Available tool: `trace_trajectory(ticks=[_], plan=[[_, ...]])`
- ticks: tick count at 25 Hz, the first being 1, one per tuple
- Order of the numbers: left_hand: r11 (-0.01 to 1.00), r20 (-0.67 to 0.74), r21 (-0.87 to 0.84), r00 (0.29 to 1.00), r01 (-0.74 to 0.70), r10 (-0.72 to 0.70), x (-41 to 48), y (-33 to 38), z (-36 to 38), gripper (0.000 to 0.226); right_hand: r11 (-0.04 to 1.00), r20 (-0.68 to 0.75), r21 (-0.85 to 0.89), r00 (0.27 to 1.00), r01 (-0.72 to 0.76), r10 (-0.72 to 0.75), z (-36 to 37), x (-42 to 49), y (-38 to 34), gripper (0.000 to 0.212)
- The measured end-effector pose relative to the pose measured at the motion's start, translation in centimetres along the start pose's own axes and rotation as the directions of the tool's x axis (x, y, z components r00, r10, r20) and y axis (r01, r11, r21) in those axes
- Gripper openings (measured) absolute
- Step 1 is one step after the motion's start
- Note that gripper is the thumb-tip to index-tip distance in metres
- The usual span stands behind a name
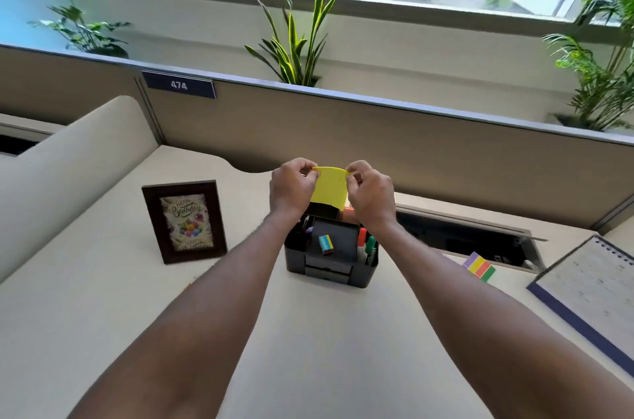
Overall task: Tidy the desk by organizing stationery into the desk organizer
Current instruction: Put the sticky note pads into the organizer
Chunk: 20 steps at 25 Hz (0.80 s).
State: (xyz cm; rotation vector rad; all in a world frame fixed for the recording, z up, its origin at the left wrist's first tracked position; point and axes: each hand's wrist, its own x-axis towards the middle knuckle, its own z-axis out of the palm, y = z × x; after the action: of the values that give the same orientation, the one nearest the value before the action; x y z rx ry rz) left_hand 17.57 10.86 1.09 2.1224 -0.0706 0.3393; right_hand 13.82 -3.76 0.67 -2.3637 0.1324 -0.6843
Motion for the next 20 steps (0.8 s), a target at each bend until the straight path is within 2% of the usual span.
trace_trajectory(ticks=[8, 13, 16, 20], plan=[[0.981, 0.14, 0.195, 0.989, 0.026, -0.054, 3.7, -5.0, 2.6, 0.016, 0.994, 0.168, -0.086, 0.982, -0.071, 0.084, 5.6, 2.6, 3.4, 0.011], [0.935, 0.269, 0.354, 0.956, 0.015, -0.117, 4.0, -6.4, 3.7, 0.019, 0.98, 0.281, -0.167, 0.948, -0.108, 0.152, 6.9, 2.6, 4.9, 0.012], [0.879, 0.332, 0.477, 0.932, -0.031, -0.147, 4.1, -7.0, 4.1, 0.018, 0.969, 0.36, -0.235, 0.92, -0.071, 0.155, 7.3, 2.4, 5.5, 0.016], [0.856, 0.361, 0.51, 0.924, -0.082, -0.127, 4.4, -7.3, 4.7, 0.03, 0.945, 0.398, -0.326, 0.912, 0.036, 0.103, 7.7, 2.3, 5.7, 0.024]])
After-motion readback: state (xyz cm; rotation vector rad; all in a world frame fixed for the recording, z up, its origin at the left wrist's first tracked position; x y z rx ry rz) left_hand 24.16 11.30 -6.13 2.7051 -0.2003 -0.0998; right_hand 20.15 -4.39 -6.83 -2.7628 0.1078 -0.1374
